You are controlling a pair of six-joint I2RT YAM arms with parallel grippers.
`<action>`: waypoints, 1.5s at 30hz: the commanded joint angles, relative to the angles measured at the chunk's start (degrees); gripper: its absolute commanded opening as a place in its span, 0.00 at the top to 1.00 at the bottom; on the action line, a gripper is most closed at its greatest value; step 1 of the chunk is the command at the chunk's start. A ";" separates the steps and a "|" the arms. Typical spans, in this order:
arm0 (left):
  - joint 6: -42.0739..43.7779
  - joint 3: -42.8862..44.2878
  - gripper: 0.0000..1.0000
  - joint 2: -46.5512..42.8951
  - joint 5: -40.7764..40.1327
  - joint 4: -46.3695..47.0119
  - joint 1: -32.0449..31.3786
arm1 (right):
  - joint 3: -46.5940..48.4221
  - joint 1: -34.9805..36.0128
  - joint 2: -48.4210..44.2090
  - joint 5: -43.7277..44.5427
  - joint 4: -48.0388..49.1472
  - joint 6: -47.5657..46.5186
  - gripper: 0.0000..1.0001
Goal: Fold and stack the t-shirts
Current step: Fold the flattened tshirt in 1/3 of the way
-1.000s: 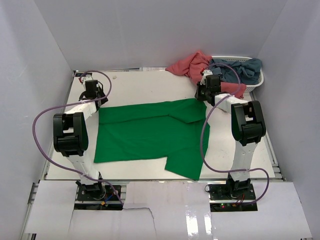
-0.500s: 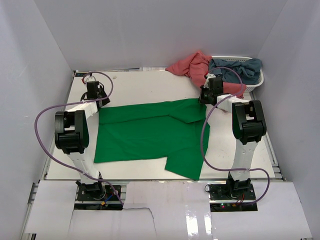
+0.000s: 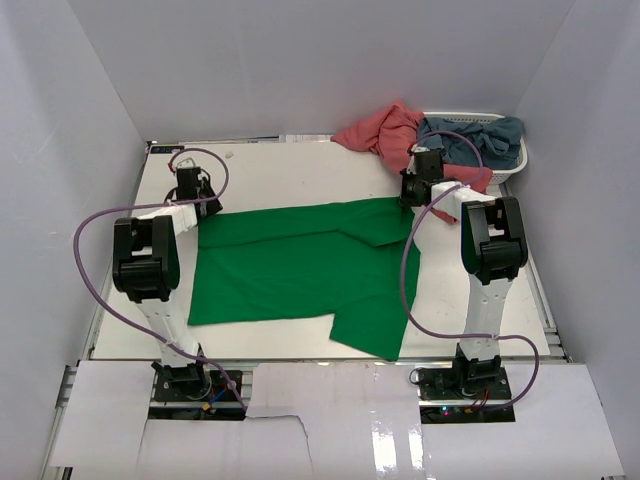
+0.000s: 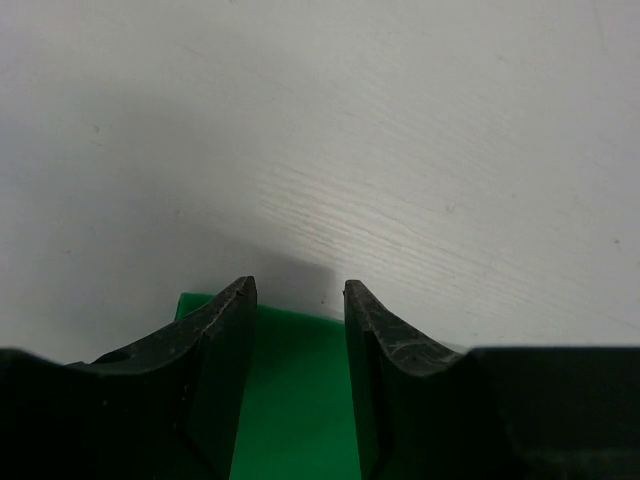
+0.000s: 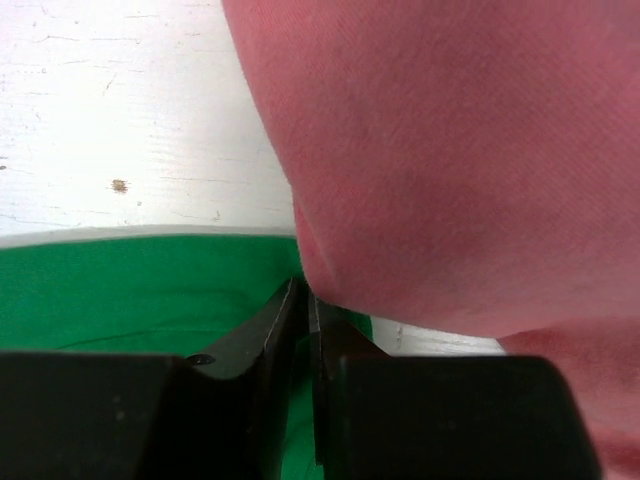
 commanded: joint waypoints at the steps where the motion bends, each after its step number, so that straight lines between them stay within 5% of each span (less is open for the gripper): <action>1: 0.23 1.57 0.49 1.73 0.83 -0.61 0.22 | 2.79 -0.20 0.86 1.09 -1.79 -0.41 0.85; 18: -0.65 1.23 0.55 -4.58 -1.19 0.27 0.22 | 3.58 -0.20 -0.01 0.91 -2.49 -0.76 0.84; 28: 0.93 -2.99 0.70 -10.65 -4.00 -1.40 0.22 | 3.23 -0.20 -0.45 -0.84 -2.58 -0.58 0.83; 45: -0.21 -5.72 0.75 -6.36 -1.10 -2.55 -0.30 | 4.64 -0.11 0.51 -1.55 -3.72 -0.23 0.82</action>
